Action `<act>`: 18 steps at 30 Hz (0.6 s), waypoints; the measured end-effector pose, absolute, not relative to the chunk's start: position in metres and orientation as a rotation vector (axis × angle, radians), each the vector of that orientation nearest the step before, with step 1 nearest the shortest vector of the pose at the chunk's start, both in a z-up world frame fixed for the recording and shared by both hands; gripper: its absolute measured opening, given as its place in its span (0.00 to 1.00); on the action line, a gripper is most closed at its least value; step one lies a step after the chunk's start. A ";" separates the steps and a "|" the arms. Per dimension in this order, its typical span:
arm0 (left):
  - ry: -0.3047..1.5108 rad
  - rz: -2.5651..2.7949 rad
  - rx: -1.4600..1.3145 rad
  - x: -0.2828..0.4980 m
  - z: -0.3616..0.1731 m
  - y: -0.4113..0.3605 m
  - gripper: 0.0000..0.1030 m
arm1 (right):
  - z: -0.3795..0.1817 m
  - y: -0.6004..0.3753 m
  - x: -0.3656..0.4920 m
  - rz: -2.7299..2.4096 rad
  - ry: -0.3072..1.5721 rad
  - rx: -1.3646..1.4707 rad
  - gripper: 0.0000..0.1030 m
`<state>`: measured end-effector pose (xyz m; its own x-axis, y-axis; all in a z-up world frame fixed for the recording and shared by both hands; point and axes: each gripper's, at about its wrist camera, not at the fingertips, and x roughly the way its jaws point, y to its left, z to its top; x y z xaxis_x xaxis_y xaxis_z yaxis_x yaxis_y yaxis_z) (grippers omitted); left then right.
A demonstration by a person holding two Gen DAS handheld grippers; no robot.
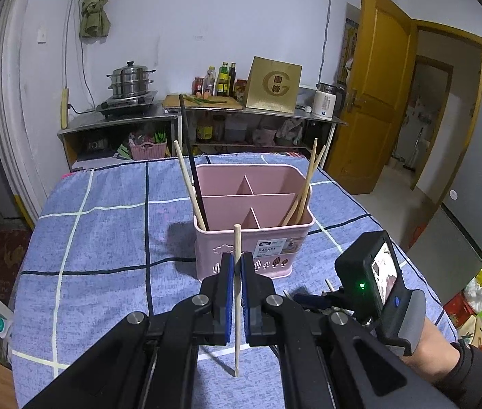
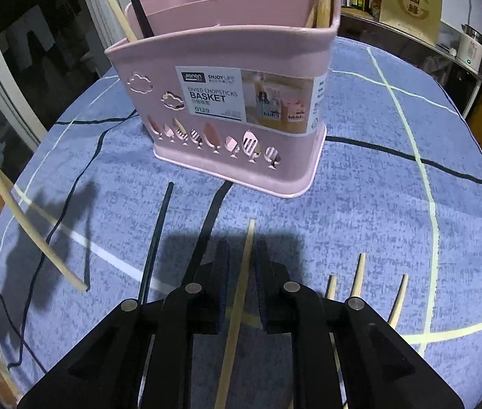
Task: Organize utensils
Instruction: 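Lift both bamboo chopsticks and carry them over the pink basket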
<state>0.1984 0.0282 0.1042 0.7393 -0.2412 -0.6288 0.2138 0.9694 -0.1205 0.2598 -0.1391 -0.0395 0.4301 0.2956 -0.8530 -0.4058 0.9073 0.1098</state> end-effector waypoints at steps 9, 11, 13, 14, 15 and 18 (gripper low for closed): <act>0.688 -0.255 -0.043 0.198 0.107 0.029 0.04 | -0.013 -0.149 0.254 0.487 0.967 -0.057 0.06; 0.684 -0.255 -0.045 0.197 0.109 0.029 0.04 | 0.003 -0.153 0.249 0.492 0.924 -0.047 0.05; 0.677 -0.256 -0.046 0.196 0.112 0.029 0.04 | 0.020 -0.155 0.243 0.500 0.878 -0.035 0.05; 0.674 -0.257 -0.046 0.195 0.113 0.028 0.04 | 0.030 -0.155 0.240 0.504 0.854 -0.032 0.05; 0.670 -0.256 -0.045 0.194 0.115 0.028 0.04 | 0.040 -0.157 0.236 0.508 0.827 -0.027 0.05; 0.660 -0.258 -0.042 0.191 0.120 0.026 0.04 | 0.065 -0.159 0.227 0.516 0.759 -0.019 0.05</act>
